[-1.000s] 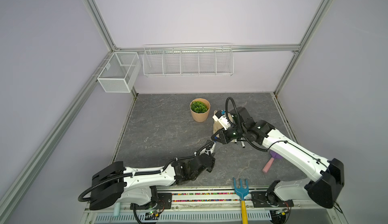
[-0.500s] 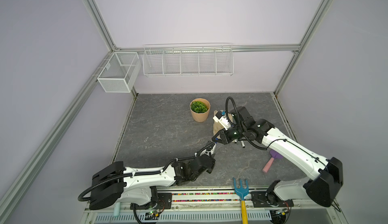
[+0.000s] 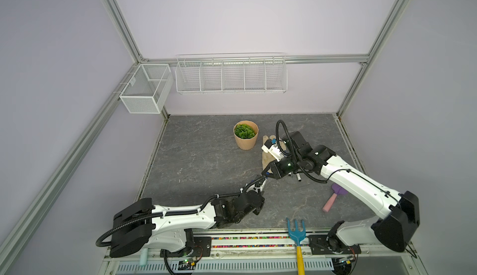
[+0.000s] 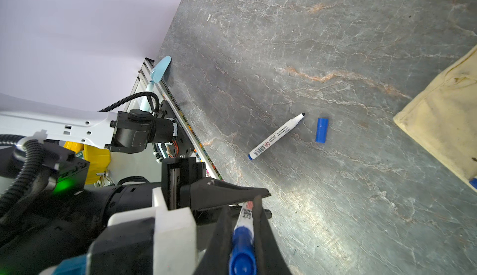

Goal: Insert the pens into the pen caps
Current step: 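Keep pushing the blue cap down with the right gripper while left holds marker upright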

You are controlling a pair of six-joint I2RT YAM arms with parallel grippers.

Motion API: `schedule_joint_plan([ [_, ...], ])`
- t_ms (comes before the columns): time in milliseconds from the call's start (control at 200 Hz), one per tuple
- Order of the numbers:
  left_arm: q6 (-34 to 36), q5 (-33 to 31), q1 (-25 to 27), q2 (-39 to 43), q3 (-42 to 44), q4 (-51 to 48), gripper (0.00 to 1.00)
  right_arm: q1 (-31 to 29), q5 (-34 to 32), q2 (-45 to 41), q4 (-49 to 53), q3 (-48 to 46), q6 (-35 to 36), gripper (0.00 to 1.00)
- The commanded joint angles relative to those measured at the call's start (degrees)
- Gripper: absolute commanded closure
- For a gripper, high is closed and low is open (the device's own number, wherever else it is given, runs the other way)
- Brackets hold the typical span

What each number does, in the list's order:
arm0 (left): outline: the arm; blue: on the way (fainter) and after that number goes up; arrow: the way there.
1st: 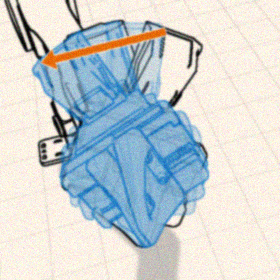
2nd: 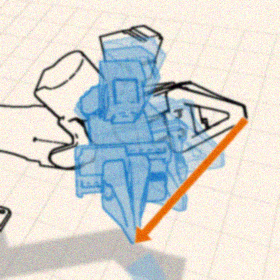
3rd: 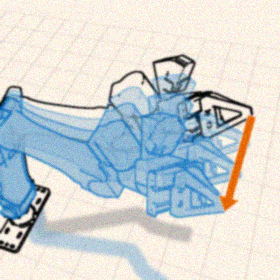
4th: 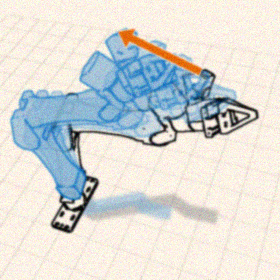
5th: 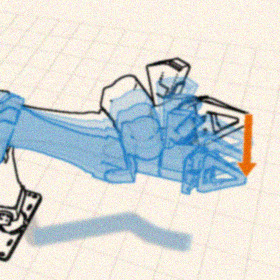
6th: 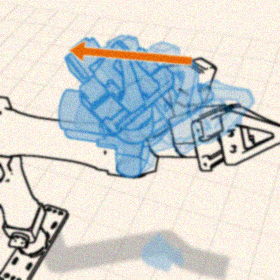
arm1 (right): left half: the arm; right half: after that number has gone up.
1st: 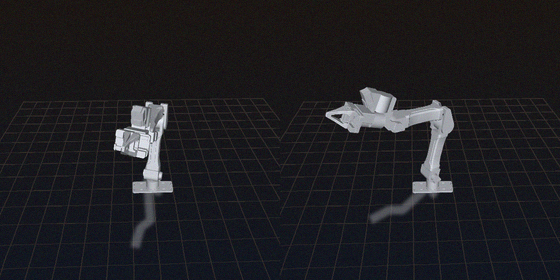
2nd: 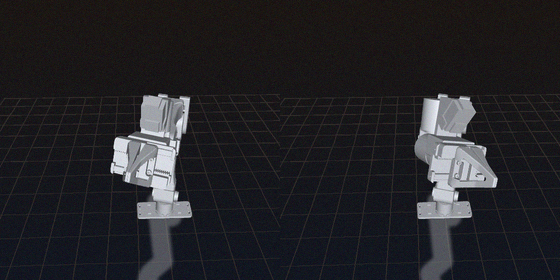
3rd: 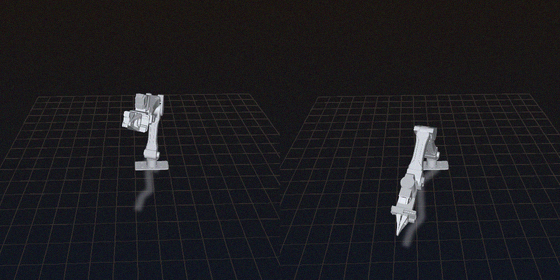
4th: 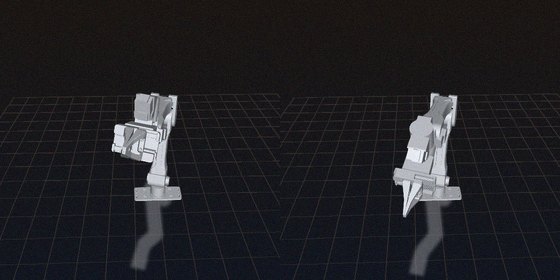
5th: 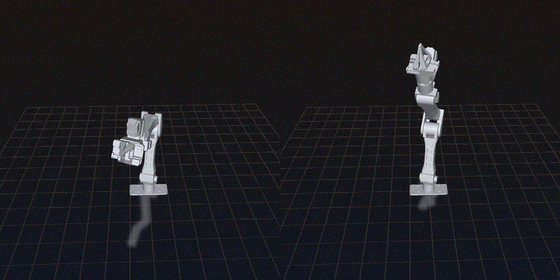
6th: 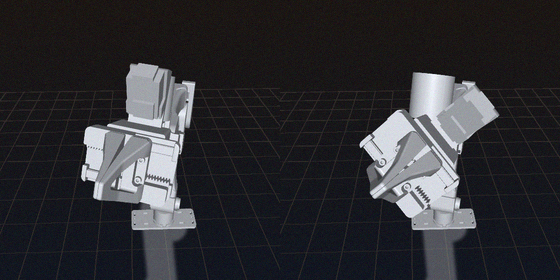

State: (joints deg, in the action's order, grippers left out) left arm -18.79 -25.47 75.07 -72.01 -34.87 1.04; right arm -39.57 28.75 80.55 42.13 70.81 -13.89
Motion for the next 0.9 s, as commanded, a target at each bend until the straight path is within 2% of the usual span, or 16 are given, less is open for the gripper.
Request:
schedule_joint_plan([
  [0,1.19,-3.62,-0.72,1.66,-4.85,10.03,1.0,-1.07,0.2,2.45,10.96,-1.46,1.62,0.89],
  [195,3.05,-2.71,-0.36,2.56,-4.09,13.47,1.0,-0.22,-0.36,3.62,9.94,-2.75,-0.2,0.89],
  [575,2.87,-1.47,-0.36,5.13,-1.95,17.3,1.0,1.12,5.84,4.51,4.34,-5.06,-4.01,0.89],
  [895,2.08,-0.43,-0.36,5.18,-2.22,19.99,1.0,-0.63,7.37,4.88,4.1,-4.06,-2.93,0.88],
])
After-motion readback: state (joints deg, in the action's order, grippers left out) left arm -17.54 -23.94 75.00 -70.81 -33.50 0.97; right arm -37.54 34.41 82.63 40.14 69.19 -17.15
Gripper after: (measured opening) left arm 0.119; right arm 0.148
